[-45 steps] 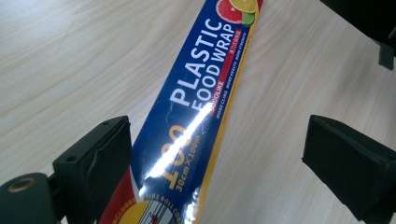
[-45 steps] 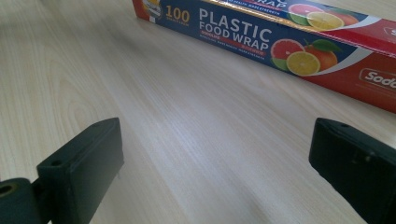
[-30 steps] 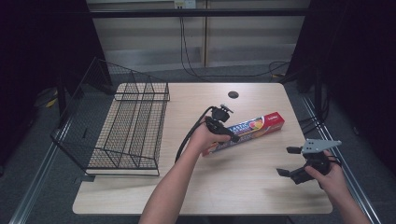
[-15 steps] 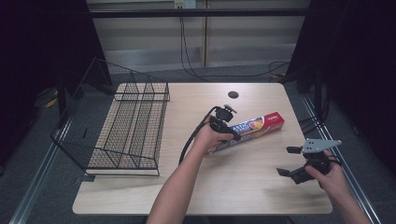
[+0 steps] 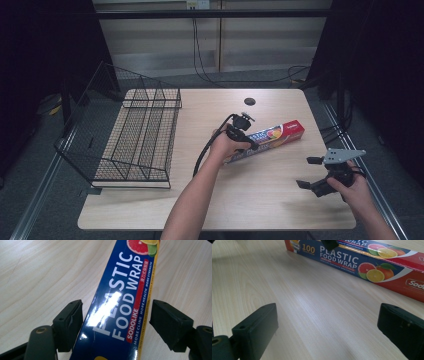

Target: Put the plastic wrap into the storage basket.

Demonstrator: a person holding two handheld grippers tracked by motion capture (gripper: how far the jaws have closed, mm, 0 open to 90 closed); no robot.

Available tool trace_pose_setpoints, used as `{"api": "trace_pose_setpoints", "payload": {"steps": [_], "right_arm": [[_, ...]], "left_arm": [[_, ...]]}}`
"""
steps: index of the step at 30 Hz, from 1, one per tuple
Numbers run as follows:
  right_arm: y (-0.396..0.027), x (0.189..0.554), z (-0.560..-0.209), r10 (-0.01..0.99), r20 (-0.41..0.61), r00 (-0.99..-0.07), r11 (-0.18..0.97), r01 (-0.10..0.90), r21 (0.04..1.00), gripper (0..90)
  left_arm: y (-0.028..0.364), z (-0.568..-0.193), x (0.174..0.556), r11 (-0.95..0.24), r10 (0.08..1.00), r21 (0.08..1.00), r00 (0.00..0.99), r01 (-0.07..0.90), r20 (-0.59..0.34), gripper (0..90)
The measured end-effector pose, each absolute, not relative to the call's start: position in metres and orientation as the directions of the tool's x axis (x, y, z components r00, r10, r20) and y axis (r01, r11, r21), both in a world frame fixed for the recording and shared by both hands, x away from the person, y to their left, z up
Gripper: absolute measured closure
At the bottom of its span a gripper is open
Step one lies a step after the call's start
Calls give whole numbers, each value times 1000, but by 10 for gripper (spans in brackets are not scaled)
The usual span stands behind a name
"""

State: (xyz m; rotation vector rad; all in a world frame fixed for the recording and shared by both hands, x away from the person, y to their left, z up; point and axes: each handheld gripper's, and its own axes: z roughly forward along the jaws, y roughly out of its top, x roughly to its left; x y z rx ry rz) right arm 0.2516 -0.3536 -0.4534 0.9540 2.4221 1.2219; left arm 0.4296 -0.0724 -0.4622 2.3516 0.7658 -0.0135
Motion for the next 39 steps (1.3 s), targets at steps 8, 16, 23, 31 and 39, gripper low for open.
{"api": "trace_pose_setpoints", "payload": {"steps": [8, 16, 23, 31, 39], "right_arm": [[-354, 252, -454, 656, 60, -753, 430, 437, 790, 27], [-354, 252, -453, 658, 56, -751, 430, 436, 790, 27], [-353, 252, -453, 651, 59, -756, 432, 433, 791, 27], [-354, 252, -454, 653, 58, -755, 432, 435, 790, 27], [-353, 252, -453, 654, 55, -755, 432, 432, 792, 27]], "left_arm": [[-74, -467, 432, -619, 511, 583, 834, 526, -209, 275], [-78, -469, 434, -637, 504, 561, 836, 529, -217, 281], [-81, -470, 434, -643, 509, 554, 836, 528, -207, 293], [-79, -465, 428, -704, 472, 492, 855, 512, -214, 364], [-62, -460, 413, -726, 483, 455, 854, 515, -195, 368]]}}
